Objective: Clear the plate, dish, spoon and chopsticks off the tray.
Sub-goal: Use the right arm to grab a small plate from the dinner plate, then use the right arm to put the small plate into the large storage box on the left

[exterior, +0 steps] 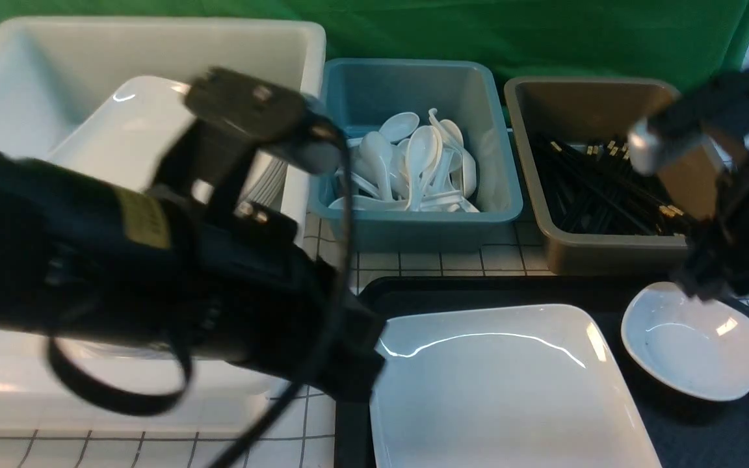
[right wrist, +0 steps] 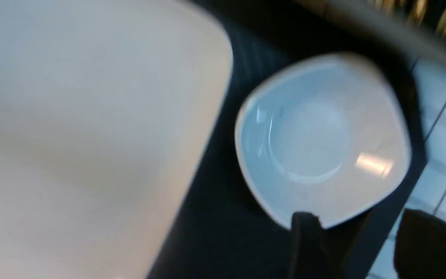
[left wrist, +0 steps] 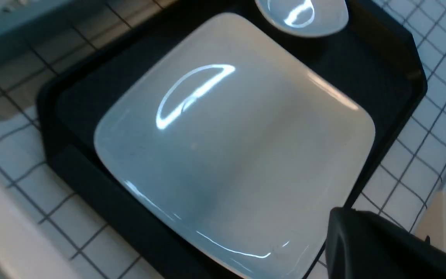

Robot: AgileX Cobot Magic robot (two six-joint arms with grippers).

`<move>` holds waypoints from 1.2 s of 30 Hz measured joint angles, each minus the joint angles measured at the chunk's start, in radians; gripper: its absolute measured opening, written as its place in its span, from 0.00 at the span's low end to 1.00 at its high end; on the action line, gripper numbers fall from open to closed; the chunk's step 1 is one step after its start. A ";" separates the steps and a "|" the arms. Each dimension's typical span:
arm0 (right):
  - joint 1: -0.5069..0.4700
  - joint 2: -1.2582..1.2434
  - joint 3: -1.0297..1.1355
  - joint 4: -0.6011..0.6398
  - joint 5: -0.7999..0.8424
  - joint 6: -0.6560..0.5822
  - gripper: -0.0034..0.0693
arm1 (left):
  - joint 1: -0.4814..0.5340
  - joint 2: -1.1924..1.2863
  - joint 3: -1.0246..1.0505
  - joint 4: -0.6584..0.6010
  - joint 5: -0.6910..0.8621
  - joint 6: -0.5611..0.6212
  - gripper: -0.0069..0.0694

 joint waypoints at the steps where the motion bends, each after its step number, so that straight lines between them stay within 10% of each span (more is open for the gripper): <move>1: -0.013 0.000 0.062 0.000 -0.050 -0.003 0.59 | -0.017 0.029 0.000 0.002 -0.011 0.000 0.09; 17: -0.014 0.164 0.299 -0.080 -0.421 -0.039 0.76 | -0.036 0.141 0.000 0.031 -0.052 0.000 0.09; 21: -0.014 0.210 0.299 -0.098 -0.445 -0.030 0.61 | -0.037 0.141 0.000 0.031 -0.052 0.001 0.09; 25: -0.006 0.200 0.270 -0.112 -0.451 -0.034 0.24 | -0.037 0.141 0.000 0.031 -0.051 0.002 0.09; 36: 0.163 -0.080 -0.008 0.021 -0.289 -0.035 0.10 | 0.069 0.129 -0.137 0.109 0.030 -0.060 0.09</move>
